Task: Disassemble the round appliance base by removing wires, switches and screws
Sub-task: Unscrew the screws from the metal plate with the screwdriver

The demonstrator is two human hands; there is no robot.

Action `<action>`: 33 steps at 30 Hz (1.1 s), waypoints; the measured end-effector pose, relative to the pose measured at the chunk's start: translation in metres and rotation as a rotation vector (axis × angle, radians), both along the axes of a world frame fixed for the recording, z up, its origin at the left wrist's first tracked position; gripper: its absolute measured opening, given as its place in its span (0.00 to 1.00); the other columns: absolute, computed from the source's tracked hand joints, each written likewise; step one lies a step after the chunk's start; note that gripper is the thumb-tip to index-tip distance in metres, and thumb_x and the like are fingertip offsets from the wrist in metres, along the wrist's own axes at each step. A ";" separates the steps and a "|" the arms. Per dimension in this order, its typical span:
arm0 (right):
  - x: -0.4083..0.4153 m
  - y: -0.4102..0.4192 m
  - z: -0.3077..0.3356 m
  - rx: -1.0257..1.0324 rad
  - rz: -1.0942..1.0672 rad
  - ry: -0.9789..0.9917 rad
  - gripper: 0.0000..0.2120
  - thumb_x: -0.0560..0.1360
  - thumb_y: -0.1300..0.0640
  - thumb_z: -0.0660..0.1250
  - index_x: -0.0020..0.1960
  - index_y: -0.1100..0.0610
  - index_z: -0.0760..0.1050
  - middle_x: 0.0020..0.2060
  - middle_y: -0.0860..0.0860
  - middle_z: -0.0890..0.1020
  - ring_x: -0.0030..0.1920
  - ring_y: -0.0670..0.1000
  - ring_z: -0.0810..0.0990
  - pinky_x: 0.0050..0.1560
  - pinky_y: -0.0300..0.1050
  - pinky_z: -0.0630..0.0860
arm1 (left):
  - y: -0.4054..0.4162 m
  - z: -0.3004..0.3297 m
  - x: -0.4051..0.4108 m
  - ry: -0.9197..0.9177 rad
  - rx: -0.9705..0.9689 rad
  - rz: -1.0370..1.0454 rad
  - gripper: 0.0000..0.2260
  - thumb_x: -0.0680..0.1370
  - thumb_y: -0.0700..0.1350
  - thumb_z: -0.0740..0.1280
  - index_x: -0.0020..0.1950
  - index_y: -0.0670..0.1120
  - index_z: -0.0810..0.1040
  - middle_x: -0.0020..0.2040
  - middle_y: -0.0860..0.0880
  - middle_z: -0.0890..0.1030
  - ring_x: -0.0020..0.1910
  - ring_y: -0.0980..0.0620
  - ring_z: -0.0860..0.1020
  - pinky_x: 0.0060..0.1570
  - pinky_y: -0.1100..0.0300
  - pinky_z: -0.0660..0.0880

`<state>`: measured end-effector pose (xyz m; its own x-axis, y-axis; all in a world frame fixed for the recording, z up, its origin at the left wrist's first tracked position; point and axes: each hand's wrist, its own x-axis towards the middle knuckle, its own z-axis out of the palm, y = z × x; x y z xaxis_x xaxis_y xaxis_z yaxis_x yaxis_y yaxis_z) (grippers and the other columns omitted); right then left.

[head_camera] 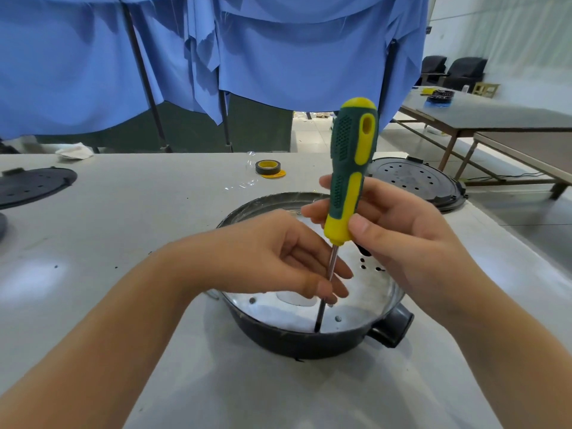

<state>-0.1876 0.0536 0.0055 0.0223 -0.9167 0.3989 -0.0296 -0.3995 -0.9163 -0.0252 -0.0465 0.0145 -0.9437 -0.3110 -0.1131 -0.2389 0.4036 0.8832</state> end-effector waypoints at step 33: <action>0.012 0.005 0.005 -0.039 -0.093 0.122 0.17 0.70 0.58 0.71 0.58 0.49 0.76 0.47 0.45 0.84 0.51 0.43 0.82 0.49 0.33 0.76 | 0.002 -0.002 -0.004 0.009 -0.133 0.071 0.05 0.67 0.41 0.78 0.39 0.43 0.83 0.36 0.53 0.85 0.36 0.57 0.83 0.39 0.69 0.77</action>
